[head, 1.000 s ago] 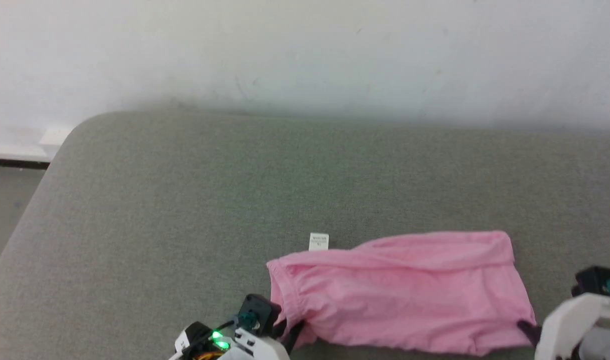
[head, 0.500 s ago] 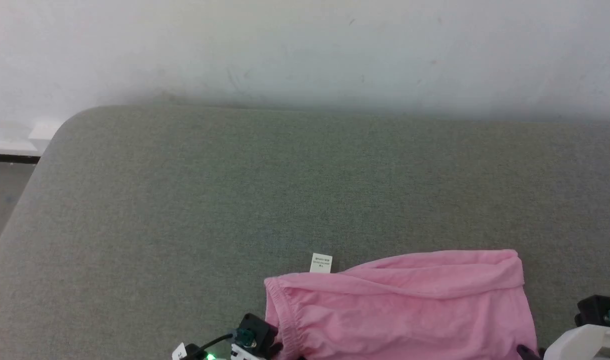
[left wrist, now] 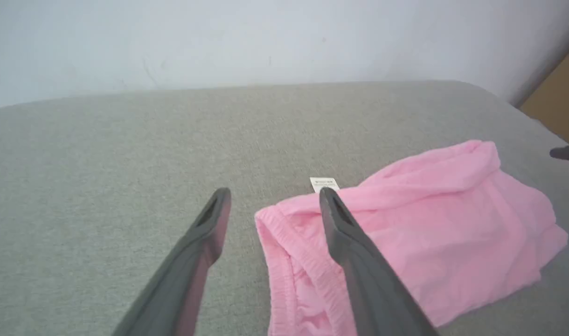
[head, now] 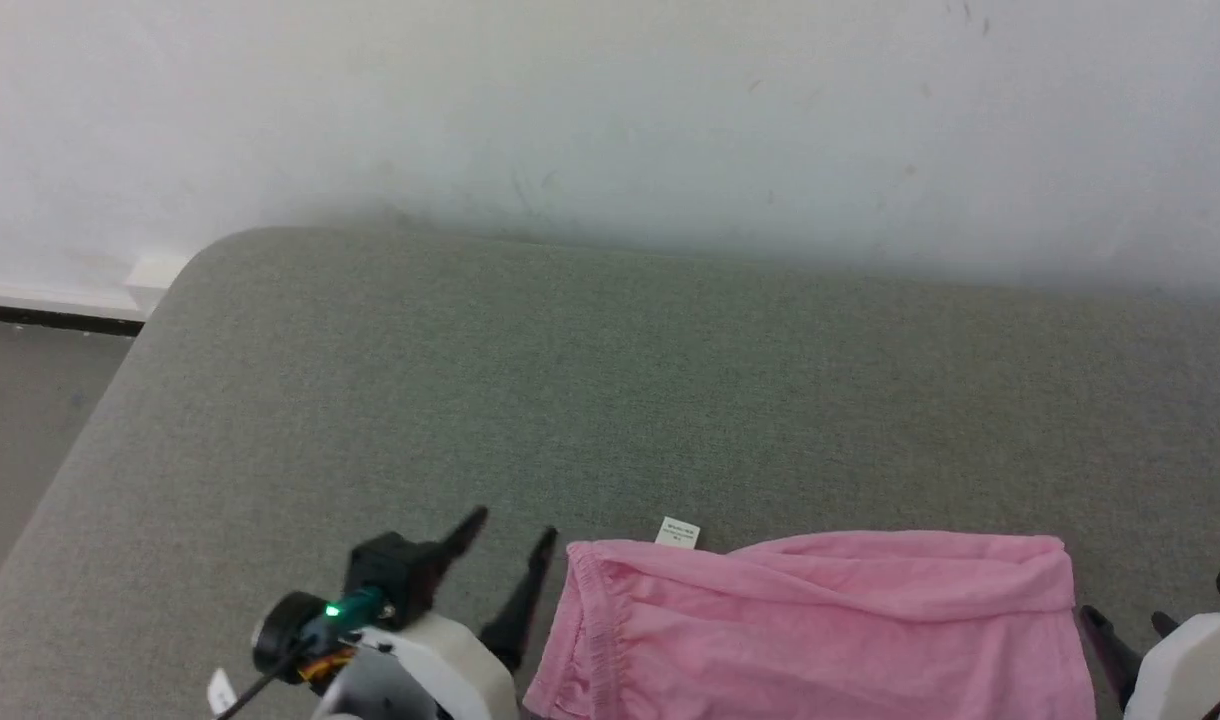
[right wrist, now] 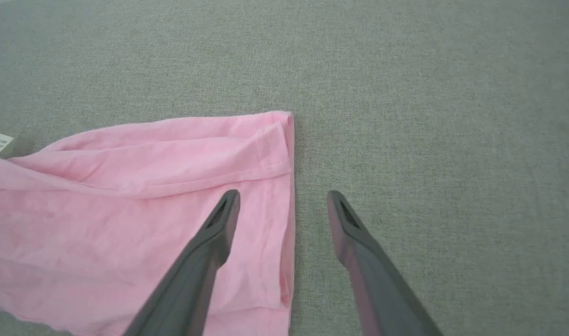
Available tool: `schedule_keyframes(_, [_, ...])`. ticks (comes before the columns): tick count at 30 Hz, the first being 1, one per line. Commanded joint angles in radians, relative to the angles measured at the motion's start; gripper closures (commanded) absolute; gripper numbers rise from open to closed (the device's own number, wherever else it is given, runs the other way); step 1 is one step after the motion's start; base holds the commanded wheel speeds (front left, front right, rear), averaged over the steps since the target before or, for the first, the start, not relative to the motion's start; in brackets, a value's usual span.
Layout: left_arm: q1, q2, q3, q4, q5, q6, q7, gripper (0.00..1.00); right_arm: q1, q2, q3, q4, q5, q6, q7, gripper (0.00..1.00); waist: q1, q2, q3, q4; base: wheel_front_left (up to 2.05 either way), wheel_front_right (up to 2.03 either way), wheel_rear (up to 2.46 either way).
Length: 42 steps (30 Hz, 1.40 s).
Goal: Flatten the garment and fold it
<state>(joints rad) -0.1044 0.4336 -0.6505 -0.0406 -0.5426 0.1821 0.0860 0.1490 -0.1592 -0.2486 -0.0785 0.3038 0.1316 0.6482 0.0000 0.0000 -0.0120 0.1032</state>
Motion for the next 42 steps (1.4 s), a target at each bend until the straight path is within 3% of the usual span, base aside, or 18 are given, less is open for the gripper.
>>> schedule_keyframes(1, [0.010,0.005,0.037,-0.019,0.010,0.030,-0.055,0.00,0.002,-0.006,0.006,0.005,-0.010,-0.001,-0.020,0.00,0.0000,0.0000,-0.014,0.020,0.00,0.00,0.00])
schedule_keyframes(7, [0.040,0.020,0.148,0.005,0.090,0.113,-0.314,0.00,0.021,0.004,0.009,0.069,-0.028,-0.001,-0.105,0.00,0.0000,0.0000,-0.007,0.036,0.00,0.00,0.00])
schedule_keyframes(12, [0.094,-0.013,0.258,-0.002,0.161,0.143,-0.347,0.00,0.030,0.024,-0.005,0.128,-0.036,-0.001,-0.126,0.00,0.0000,0.0000,0.011,0.045,0.00,0.00,0.00])
schedule_keyframes(18, [0.181,-0.068,0.353,-0.030,0.248,0.107,-0.347,0.00,0.035,0.051,-0.032,0.194,-0.043,-0.001,-0.089,0.00,0.0000,0.0000,0.031,0.061,0.00,0.00,0.00])
schedule_keyframes(29, [0.169,-0.151,0.415,-0.006,0.330,0.003,-0.348,0.00,0.044,0.072,0.062,0.264,0.048,-0.001,0.019,0.00,0.0000,0.0000,0.082,0.079,0.00,0.00,0.00])
schedule_keyframes(30, [0.164,-0.158,0.418,-0.002,0.335,-0.004,-0.348,0.00,0.041,0.069,0.081,0.267,0.057,-0.001,0.020,0.49,0.0000,0.0000,0.086,0.079,0.00,0.00,0.00])
schedule_keyframes(31, [0.161,-0.164,0.420,0.002,0.340,-0.010,-0.348,0.00,0.039,0.068,0.100,0.268,0.068,-0.001,0.021,0.80,0.0000,0.0000,0.088,0.078,0.00,0.00,0.00])
schedule_keyframes(32, [0.159,-0.171,0.423,0.006,0.346,-0.015,-0.348,0.00,0.037,0.065,0.115,0.268,0.078,-0.001,0.019,1.00,0.0000,0.0000,0.090,0.078,0.00,0.00,0.00])
schedule_keyframes(37, [0.161,-0.195,0.442,0.022,0.364,-0.039,-0.348,0.00,0.016,0.041,0.129,0.267,0.088,-0.001,-0.027,1.00,0.0000,0.0000,0.080,0.071,0.00,0.00,0.00])
schedule_keyframes(42, [0.171,-0.203,0.463,0.032,0.376,-0.062,-0.348,0.00,-0.019,-0.002,0.073,0.271,0.075,-0.001,-0.077,1.00,0.0000,0.0000,0.063,0.061,0.00,0.00,0.00])
